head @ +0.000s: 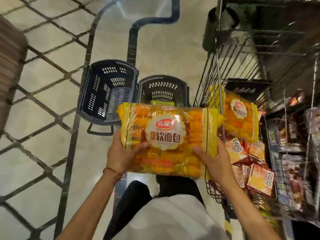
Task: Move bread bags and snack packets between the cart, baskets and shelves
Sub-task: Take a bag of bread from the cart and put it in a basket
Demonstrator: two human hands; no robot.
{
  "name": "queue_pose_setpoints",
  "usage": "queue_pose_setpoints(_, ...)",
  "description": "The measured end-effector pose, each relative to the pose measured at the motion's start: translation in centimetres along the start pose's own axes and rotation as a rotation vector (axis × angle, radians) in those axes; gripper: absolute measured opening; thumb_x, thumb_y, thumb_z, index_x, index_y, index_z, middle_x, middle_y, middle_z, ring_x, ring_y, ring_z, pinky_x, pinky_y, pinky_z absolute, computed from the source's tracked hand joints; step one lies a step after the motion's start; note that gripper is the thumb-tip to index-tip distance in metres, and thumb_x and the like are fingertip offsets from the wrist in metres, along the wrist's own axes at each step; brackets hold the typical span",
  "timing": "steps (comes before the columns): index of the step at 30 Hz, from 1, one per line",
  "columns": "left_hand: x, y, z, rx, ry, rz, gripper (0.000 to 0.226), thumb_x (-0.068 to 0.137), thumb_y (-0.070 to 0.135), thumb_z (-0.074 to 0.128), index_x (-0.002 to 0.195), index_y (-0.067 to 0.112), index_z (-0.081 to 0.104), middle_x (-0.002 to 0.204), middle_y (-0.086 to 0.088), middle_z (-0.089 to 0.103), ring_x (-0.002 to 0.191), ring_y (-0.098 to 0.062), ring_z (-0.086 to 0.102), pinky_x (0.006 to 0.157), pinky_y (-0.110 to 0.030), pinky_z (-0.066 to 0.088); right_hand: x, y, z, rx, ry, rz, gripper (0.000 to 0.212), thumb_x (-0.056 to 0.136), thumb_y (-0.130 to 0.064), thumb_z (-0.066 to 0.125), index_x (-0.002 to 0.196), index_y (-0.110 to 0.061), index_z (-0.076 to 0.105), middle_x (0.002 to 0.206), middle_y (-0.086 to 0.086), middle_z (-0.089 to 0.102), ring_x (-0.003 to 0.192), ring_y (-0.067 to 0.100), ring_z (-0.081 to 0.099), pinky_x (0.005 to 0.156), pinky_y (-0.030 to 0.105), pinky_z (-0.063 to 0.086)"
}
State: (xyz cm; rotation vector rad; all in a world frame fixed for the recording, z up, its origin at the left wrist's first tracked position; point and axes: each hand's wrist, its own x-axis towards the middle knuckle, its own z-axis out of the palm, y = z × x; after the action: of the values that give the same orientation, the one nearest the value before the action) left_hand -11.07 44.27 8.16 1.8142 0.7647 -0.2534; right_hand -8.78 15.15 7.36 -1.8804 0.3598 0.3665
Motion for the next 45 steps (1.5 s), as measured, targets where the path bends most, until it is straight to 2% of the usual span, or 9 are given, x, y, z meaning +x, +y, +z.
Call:
queue_pose_setpoints(6,7.3,3.0,-1.8,0.016,-0.131,0.005,0.076,0.067,0.035,0.091,0.13,0.035,0.049,0.115,0.015,0.067,0.103,-0.004,0.065,0.086,-0.03,0.056,3.8,-2.6,3.2,0.043,0.037,0.096,0.049,0.081,-0.048,0.086,0.121,-0.06,0.06,0.123,-0.014,0.071,0.116,0.007,0.068,0.101,0.048,0.056)
queue_pose_setpoints(11,14.7,3.9,-3.8,0.118,-0.281,0.004,0.099,0.054,0.063,0.092,0.136,0.029,0.049,0.124,0.006,0.067,0.113,-0.019,0.066,0.098,-0.048,0.056,5.6,-2.4,8.1,0.005,0.198,0.205,0.088,0.072,-0.063,0.085,0.147,-0.034,0.05,0.145,-0.01,0.058,0.134,0.011,0.054,0.116,0.04,0.042)
queue_pose_setpoints(15,21.2,4.4,-4.6,0.262,-0.414,0.044,0.088,0.062,0.05,0.095,0.135,0.027,0.051,0.118,0.009,0.07,0.108,-0.018,0.069,0.098,-0.048,0.056,6.2,-2.6,13.2,0.107,0.336,0.311,0.055,0.078,-0.042,0.09,0.126,-0.041,0.062,0.121,-0.015,0.072,0.114,0.001,0.068,0.098,0.027,0.055)
queue_pose_setpoints(19,27.1,5.1,-4.0,0.375,-0.568,0.104,0.058,0.071,0.026,0.092,0.116,0.034,0.056,0.105,0.016,0.07,0.088,-0.002,0.07,0.076,-0.022,0.057,7.1,-1.5,18.3,0.2,0.479,0.421,0.045,0.083,-0.024,0.088,0.115,-0.043,0.062,0.11,-0.021,0.071,0.096,-0.014,0.066,0.071,0.002,0.048)
queue_pose_setpoints(22,31.3,4.5,-2.5,0.498,-0.63,0.221,0.051,0.066,0.022,0.095,0.11,0.021,0.069,0.1,0.005,0.077,0.085,-0.007,0.075,0.073,-0.025,0.062,8.1,0.7,21.5,0.268,0.579,0.48,0.056,0.08,-0.031,0.09,0.129,-0.031,0.063,0.113,-0.013,0.074,0.092,-0.012,0.069,0.074,0.007,0.053)
queue_pose_setpoints(27,38.0,1.3,2.4,0.658,-0.706,0.259,0.051,0.062,0.034,0.099,0.103,0.028,0.069,0.095,0.009,0.078,0.086,-0.007,0.075,0.077,-0.035,0.063,11.9,6.1,26.2,0.339,0.725,0.57,0.071,0.071,-0.051,0.091,0.132,-0.031,0.06,0.114,-0.008,0.077,0.106,0.016,0.074,0.096,0.051,0.059)
queue_pose_setpoints(34,46.3,-3.6,10.6,0.876,-0.743,0.369,0.098,0.042,0.077,0.088,0.125,0.032,0.058,0.113,0.011,0.071,0.103,-0.012,0.068,0.091,-0.04,0.057,19.9,14.0,30.8,0.35,0.875,0.636,0.069,0.071,-0.032,0.097,0.126,-0.036,0.056,0.114,-0.007,0.072,0.109,0.019,0.07,0.097,0.044,0.058)
queue_pose_setpoints(42,53.8,-8.5,20.5,1.049,-0.743,0.445,0.088,0.062,0.044,0.094,0.13,0.019,0.046,0.119,-0.002,0.063,0.106,-0.022,0.059,0.092,-0.033,0.049,27.4,22.4,35.9,0.265,1.026,0.635,0.088,0.063,-0.08,0.083,0.13,-0.028,0.06,0.121,-0.005,0.073,0.116,0.021,0.069,0.099,0.054,0.056)
queue_pose_setpoints(45,57.2,-11.4,23.1,1.071,-0.81,0.448,0.096,0.06,0.045,0.096,0.14,0.02,0.047,0.119,0.003,0.065,0.112,-0.018,0.061,0.103,-0.034,0.048,28.8,23.9,37.4,0.119,1.072,0.601,0.077,0.072,-0.077,0.081,0.127,-0.025,0.064,0.118,-0.005,0.073,0.11,0.028,0.069,0.093,0.053,0.055)
